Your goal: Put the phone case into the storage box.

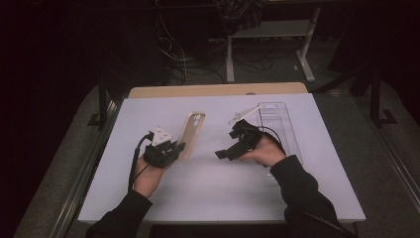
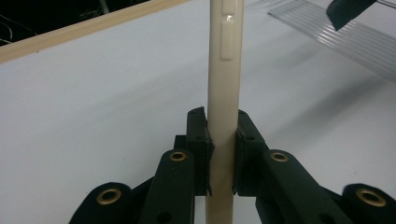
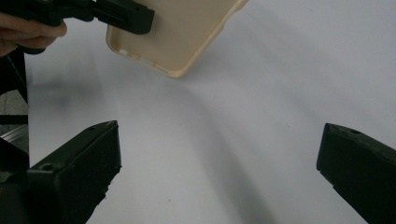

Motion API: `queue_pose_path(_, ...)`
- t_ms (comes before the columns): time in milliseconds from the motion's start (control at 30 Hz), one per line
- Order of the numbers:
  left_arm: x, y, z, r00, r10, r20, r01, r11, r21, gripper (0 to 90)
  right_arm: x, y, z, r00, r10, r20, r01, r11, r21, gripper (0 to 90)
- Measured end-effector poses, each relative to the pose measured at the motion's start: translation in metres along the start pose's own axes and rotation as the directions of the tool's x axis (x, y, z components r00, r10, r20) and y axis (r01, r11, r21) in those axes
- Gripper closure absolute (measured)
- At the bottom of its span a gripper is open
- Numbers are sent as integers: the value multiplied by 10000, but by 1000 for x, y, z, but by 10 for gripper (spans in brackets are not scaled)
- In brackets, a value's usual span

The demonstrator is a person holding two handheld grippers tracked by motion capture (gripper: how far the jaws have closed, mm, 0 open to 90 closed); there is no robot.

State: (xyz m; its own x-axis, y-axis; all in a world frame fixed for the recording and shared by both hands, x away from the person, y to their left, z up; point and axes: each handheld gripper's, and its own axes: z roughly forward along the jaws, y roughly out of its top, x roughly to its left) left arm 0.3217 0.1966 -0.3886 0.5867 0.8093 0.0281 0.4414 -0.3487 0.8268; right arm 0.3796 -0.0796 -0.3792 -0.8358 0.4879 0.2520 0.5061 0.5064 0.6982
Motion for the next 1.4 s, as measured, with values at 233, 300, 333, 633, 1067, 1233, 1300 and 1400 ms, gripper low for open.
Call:
queue_pose_path(233, -6, -1, 1, 9999, -98, 24, 98, 9999, -68, 799, 1, 5, 10, 9999, -90, -84, 90, 9999, -53, 0)
queue_pose_path(300, -7, -1, 2, 9998, -175, 38, 175, 9998, -62, 799, 0, 5, 11, 9999, -52, -87, 51, 10000, -82, 0)
queue_pose_path(333, -8, -1, 2, 9999, -114, -5, 114, 9999, -38, 799, -1, 4, 11, 10000, -15, -84, 14, 10000, -92, 0)
queue_pose_path(633, -15, -1, 5, 9998, -131, 141, 132, 9999, -10, 799, -4, 3, 8, 9994, 300, -164, -307, 9987, -416, 0)
queue_pose_path(1067, -18, -1, 5, 9996, -174, 217, 176, 9998, -71, 799, -3, 4, 14, 9983, 465, -351, -484, 9972, -562, 0)
queue_pose_path(1233, -20, 0, 6, 9997, -110, 210, 112, 9999, -92, 799, -1, 5, 15, 9981, 496, -372, -516, 9972, -546, 0)
queue_pose_path(1300, -22, 0, 7, 9996, -163, 211, 166, 9998, -135, 798, 0, 5, 16, 9980, 495, -398, -518, 9970, -580, 0)
queue_pose_path(1400, -24, 0, 7, 9995, -187, 251, 189, 9998, -92, 799, 0, 6, 17, 9978, 479, -456, -509, 9965, -665, 0)
